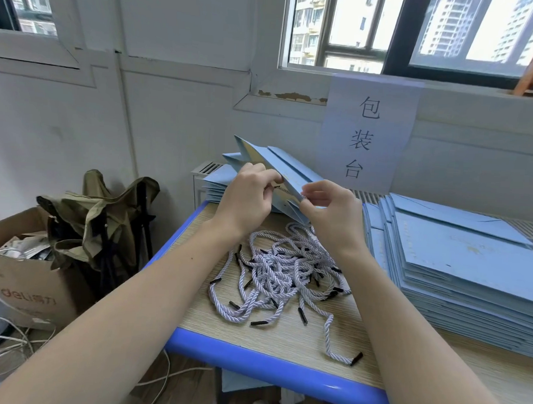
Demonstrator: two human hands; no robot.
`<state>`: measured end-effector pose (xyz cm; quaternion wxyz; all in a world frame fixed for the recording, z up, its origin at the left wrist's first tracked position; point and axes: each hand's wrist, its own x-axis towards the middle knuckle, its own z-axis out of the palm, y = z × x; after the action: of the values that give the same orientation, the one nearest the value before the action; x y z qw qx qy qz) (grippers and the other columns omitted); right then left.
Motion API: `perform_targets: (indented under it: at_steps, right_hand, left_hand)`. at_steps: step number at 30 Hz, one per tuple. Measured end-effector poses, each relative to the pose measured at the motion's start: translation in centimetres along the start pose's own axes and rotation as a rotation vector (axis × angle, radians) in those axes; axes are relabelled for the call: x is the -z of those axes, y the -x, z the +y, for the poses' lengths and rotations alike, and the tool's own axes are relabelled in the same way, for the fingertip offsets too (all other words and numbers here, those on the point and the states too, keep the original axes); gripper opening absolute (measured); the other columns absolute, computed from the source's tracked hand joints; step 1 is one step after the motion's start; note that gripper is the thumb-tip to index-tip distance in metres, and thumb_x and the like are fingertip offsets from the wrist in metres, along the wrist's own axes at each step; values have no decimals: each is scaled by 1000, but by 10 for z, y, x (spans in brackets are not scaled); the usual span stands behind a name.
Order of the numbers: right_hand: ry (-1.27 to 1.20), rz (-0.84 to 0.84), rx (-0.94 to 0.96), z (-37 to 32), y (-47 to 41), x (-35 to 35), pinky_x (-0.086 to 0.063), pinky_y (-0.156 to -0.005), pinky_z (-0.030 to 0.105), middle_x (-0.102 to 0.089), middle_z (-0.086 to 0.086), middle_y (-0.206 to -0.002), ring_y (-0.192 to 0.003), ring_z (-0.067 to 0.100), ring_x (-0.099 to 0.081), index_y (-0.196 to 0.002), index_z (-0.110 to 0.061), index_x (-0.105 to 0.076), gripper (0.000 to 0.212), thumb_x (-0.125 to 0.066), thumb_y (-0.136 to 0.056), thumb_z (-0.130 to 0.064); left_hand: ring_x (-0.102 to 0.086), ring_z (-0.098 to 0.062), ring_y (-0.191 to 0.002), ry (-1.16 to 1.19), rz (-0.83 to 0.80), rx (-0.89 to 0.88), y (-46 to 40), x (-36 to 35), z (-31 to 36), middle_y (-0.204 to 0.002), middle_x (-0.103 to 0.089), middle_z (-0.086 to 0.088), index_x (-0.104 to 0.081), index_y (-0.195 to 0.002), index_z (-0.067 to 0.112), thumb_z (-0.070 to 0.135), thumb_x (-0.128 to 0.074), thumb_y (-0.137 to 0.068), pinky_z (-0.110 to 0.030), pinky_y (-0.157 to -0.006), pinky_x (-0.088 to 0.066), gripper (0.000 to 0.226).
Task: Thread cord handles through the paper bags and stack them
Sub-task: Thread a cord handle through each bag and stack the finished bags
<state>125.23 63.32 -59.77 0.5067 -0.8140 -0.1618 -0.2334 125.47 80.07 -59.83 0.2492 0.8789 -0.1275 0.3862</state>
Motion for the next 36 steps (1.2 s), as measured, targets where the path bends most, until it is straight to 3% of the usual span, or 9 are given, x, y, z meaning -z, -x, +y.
perform_targets:
  at_steps: [7,10,14,18,21,25,29,33,36]
  right_hand:
    - [46,32,13,1,-1,6,-43,-68,-1,-70,-7,-81,-75,-7,-62,-96,-13,-76,16,-68,-83,-5]
    - [57,21,25,2,0,6,-42,-68,-1,-72,-4,-82,-74,-6,-63,-95,-12,-76,17,-69,-83,-3]
    - [59,18,30,2,-2,5,-42,-67,-1,-70,-8,-78,-73,-9,-63,-95,-12,-76,17,-71,-82,-4]
    - [63,15,44,2,-2,7,-43,-67,0,-69,-9,-78,-72,-10,-62,-94,-12,-76,14,-74,-82,-5]
    - [66,11,45,1,-1,6,-42,-66,-1,-71,-6,-80,-74,-8,-63,-94,-13,-76,15,-73,-82,-4]
    - [70,14,35,1,-2,6,-42,-66,-1,-72,-5,-81,-74,-6,-64,-93,-13,-76,17,-70,-81,-2]
    - [73,14,25,1,-1,7,-45,-68,1,-73,-5,-83,-78,1,-67,-94,-13,-76,17,-70,-82,-3]
    - [73,6,16,1,-1,7,-44,-68,0,-74,-4,-84,-80,5,-69,-95,-12,-76,18,-71,-81,-4]
    - [79,-12,16,2,0,5,-45,-69,1,-74,-4,-84,-81,4,-69,-97,-13,-76,18,-72,-82,-5]
  left_hand:
    - [-52,-20,-82,37,104,163,-5,8,-8,-88,-55,-3,-71,-113,0,-11,-49,-87,-13,-74,-34,35]
    - [-50,-16,-83,72,2,88,-1,7,-4,-89,-56,-2,-74,-104,4,0,-56,-89,-11,-75,-35,23]
    - [-46,-19,-94,38,-97,-38,1,-1,3,-90,-66,-2,-77,-91,10,22,-68,-90,-26,-85,-37,15]
    - [-47,-15,-86,126,-132,-78,2,-3,5,-84,-65,0,-77,-86,9,25,-70,-91,-14,-74,-33,18]
    - [-44,-4,-74,151,-132,-41,0,-2,5,-79,-58,4,-77,-85,8,23,-76,-86,-6,-69,-30,16]
    - [-48,-12,-85,133,-228,-22,-1,0,2,-85,-57,4,-77,-88,6,16,-78,-84,-15,-75,-35,11]
    - [-49,-6,-75,139,-243,17,1,1,3,-85,-58,3,-76,-87,4,4,-71,-86,-5,-69,-34,5]
    - [-51,-11,-75,100,-190,123,-1,5,2,-84,-61,-2,-71,-89,3,3,-63,-92,-18,-69,-39,9]
    - [-53,-16,-77,84,-189,203,-3,5,2,-83,-62,-5,-71,-91,1,3,-61,-93,-19,-70,-37,10]
